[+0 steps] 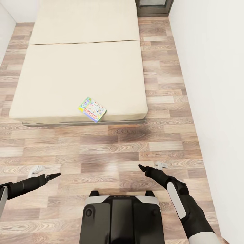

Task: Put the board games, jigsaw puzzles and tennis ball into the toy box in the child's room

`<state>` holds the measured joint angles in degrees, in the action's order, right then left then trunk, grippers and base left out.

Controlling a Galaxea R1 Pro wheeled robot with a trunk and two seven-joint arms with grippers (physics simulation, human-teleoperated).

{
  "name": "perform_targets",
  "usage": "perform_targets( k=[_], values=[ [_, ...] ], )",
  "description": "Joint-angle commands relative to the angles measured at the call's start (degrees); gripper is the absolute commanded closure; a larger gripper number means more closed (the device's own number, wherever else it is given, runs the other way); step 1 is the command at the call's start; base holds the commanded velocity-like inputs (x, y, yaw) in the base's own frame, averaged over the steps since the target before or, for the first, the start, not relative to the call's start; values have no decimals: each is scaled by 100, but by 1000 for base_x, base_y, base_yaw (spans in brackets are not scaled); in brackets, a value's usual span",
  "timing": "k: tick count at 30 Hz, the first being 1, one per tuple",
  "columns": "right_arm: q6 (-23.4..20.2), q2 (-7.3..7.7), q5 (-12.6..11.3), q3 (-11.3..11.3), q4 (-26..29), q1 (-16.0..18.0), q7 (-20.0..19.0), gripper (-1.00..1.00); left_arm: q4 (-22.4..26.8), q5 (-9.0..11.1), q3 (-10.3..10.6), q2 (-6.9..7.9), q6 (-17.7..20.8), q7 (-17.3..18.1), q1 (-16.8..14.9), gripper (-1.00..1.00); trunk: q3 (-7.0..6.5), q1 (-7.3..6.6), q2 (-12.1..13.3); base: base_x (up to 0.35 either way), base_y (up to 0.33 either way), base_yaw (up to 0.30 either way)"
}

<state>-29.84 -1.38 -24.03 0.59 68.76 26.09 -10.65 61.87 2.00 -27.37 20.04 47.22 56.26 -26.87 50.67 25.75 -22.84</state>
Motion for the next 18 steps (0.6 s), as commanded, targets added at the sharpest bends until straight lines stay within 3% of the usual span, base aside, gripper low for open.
perform_targets(
  k=[1,18],
  values=[
    [-30,-2,-14,-7,5,1,-7,-100,1,20,-5,0,51,8,-2,-100,-4,4,-8,0,0,0],
    [-23,-2,-14,111,5,1,5,-100,0,15,-1,-3,51,8,-2,-100,-166,4,-8,0,0,0]
  ],
)
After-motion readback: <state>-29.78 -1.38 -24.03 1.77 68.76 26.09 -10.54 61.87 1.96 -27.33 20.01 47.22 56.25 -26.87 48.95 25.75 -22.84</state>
